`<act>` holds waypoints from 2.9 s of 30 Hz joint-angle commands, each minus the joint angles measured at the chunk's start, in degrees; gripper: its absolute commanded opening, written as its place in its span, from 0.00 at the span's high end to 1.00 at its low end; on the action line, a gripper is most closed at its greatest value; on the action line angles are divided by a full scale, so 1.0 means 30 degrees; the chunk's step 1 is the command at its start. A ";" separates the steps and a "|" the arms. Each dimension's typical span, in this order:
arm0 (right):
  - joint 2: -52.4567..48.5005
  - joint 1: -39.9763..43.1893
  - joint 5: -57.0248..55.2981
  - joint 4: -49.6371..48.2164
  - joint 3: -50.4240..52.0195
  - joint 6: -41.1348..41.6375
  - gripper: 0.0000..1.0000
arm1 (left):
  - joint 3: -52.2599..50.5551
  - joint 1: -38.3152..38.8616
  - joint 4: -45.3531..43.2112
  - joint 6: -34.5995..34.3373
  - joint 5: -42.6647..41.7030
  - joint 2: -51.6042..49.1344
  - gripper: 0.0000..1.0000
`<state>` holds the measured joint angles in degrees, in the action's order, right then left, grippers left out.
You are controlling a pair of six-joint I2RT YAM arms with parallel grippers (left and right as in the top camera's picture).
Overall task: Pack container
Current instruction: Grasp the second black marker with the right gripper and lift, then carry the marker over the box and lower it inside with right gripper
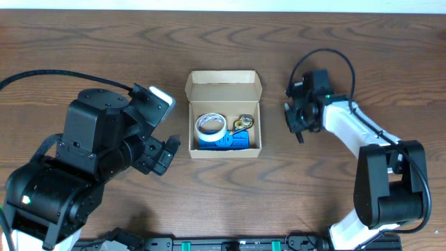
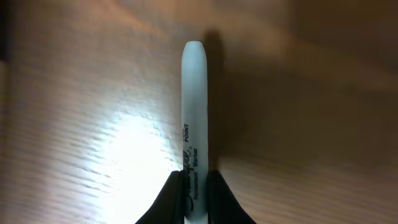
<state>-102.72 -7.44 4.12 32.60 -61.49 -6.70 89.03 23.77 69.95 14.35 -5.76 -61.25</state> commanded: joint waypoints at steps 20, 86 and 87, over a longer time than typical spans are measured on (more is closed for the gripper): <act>0.3555 -0.5144 0.4437 0.2601 -0.7745 -0.7723 0.99 | 0.0255 -0.0058 -0.0015 -0.0197 0.0131 0.0007 0.05; -0.1450 -0.8014 0.5705 0.7089 -1.0054 -1.2349 0.58 | 0.0255 -0.0058 -0.0015 -0.0197 0.0131 0.0007 0.05; -0.0984 -0.8014 0.5705 0.7096 -1.0207 -1.2349 0.57 | 0.0255 -0.0058 -0.0015 -0.0197 0.0131 0.0007 0.05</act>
<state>-111.02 -31.16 20.75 53.60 -89.30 -44.80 89.03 23.77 69.95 14.35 -5.76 -61.25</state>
